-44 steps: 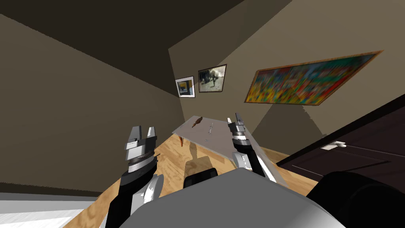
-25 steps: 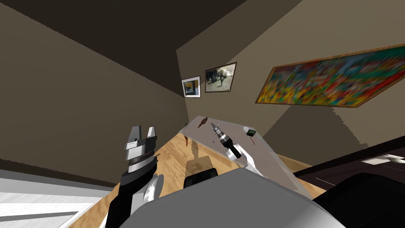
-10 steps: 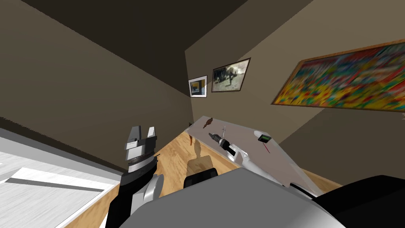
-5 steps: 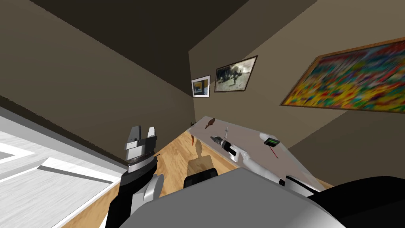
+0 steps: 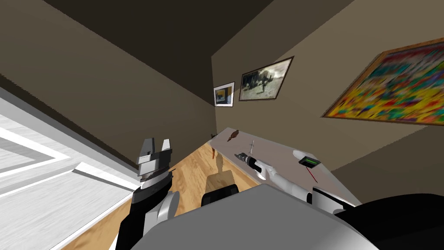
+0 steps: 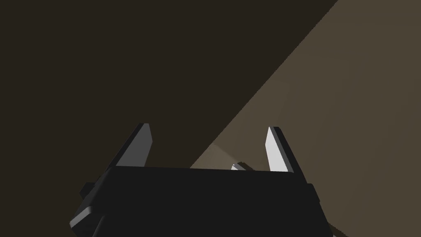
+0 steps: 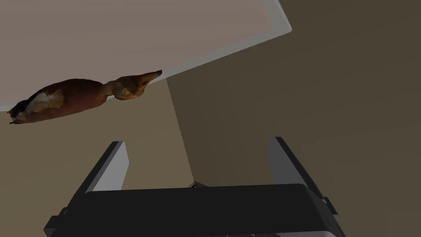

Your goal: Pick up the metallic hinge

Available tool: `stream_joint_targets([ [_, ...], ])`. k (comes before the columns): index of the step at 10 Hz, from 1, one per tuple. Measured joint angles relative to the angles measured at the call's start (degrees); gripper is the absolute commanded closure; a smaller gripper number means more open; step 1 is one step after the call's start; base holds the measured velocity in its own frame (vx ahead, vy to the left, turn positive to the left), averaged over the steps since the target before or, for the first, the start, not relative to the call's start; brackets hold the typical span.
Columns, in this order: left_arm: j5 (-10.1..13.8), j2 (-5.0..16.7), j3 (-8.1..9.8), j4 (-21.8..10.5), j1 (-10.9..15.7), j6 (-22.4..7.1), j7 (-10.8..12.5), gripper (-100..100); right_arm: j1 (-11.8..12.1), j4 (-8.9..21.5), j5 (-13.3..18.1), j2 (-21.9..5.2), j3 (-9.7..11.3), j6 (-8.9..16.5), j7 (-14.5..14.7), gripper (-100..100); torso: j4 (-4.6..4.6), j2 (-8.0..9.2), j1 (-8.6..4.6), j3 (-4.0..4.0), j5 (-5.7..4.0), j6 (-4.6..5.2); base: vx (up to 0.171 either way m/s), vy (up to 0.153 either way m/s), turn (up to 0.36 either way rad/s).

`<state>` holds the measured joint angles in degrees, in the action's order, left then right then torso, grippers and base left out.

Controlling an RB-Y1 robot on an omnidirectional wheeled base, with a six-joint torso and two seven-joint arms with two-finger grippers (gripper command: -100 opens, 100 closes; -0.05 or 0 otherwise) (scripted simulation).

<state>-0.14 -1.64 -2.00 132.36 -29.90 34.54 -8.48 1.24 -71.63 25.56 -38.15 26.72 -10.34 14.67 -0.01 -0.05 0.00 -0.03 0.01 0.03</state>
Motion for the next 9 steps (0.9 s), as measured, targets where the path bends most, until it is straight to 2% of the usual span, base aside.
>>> stream_joint_targets([
  [2,0.0,0.0,0.0,0.0,0.0,0.0,0.0,0,-0.63,2.53,0.37,-0.93,1.54,0.96,1.14,-100,0.01,0.02,0.0,0.01,0.0,0.0,0.014,-0.001,0.105],
  [3,0.0,0.0,0.0,0.0,0.0,0.0,0.0,0,0.03,3.13,0.64,-1.01,1.63,1.25,1.91,-100,0.01,0.04,-0.01,0.02,0.0,0.03,0.005,-0.002,-0.019],
  [4,0.0,0.0,0.0,0.0,0.0,0.0,0.0,0,-0.3,4.38,0.64,-1.1,1.77,1.08,2.14,-100,0.01,0.06,-0.01,0.04,0.0,0.03,0.007,0.0,0.146],
  [5,0.0,0.0,0.0,0.0,0.0,0.0,0.0,0,-0.92,6.54,0.87,-1.15,2.29,0.72,2.86,-100,0.01,0.05,0.0,0.03,0.0,-0.01,0.009,-0.005,0.085],
  [6,0.0,0.0,0.0,0.0,0.0,0.0,0.0,0,-1.18,7.41,0.82,-1.85,3.04,1.03,3.04,-100,0.01,0.05,-0.01,0.03,0.0,0.03,0.011,-0.006,0.12],
  [7,0.0,0.0,0.0,0.0,0.0,0.0,0.0,0,-1.62,10.05,1.14,-1.64,3.38,0.78,4.01,-100,0.01,0.04,-0.02,0.02,-0.01,0.01,0.016,-0.009,0.202],
  [9,0.0,0.0,0.0,0.0,-0.01,0.0,0.0,0,-1.35,12.51,1.23,-3.21,5.09,1.61,5.38,-100,0.01,0.06,-0.04,0.03,-0.01,0.04,0.006,-0.01,0.095],
])
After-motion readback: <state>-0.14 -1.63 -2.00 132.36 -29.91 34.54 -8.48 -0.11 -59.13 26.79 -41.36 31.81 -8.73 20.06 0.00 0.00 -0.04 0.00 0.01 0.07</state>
